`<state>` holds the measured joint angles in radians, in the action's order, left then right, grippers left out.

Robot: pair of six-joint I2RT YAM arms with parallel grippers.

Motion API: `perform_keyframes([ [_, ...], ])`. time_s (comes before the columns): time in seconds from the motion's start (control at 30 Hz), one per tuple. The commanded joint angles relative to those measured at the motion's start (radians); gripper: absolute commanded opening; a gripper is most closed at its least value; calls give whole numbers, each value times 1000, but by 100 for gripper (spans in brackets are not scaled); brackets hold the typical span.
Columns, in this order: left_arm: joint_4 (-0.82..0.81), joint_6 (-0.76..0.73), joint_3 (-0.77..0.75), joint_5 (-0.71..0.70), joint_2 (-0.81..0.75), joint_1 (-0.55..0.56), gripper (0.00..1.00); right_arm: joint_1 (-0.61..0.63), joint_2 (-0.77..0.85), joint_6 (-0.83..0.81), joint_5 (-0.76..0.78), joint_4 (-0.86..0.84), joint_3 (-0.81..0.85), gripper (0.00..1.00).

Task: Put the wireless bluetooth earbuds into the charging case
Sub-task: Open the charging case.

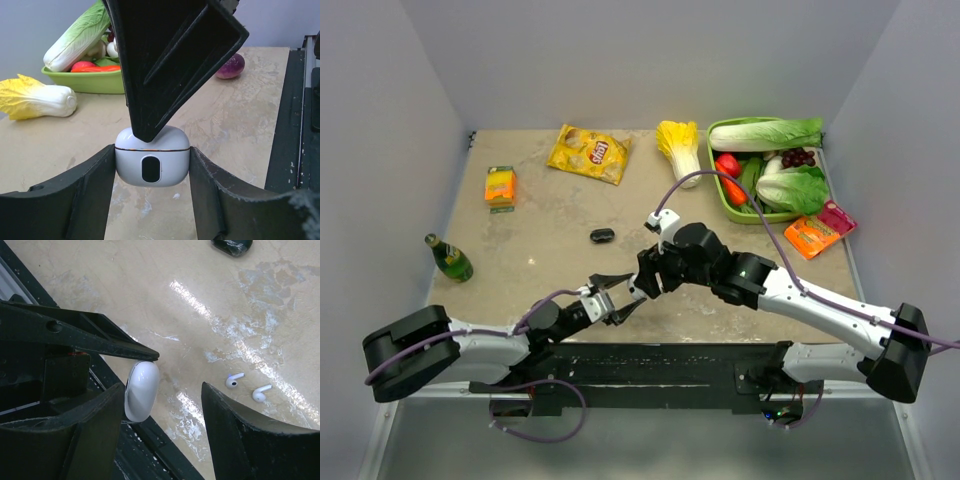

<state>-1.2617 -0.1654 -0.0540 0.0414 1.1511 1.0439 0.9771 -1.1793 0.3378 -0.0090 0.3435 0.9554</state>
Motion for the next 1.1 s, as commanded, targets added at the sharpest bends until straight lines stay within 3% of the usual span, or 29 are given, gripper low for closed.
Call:
perform_keyframes([
  [0.0, -390, -40, -33, 0, -22, 16, 0, 3, -9, -16, 12, -41, 31, 66],
  [1.07, -337, -80, -32, -40, -73, 39, 0, 2, 59, 15, 152, 2, -4, 63],
])
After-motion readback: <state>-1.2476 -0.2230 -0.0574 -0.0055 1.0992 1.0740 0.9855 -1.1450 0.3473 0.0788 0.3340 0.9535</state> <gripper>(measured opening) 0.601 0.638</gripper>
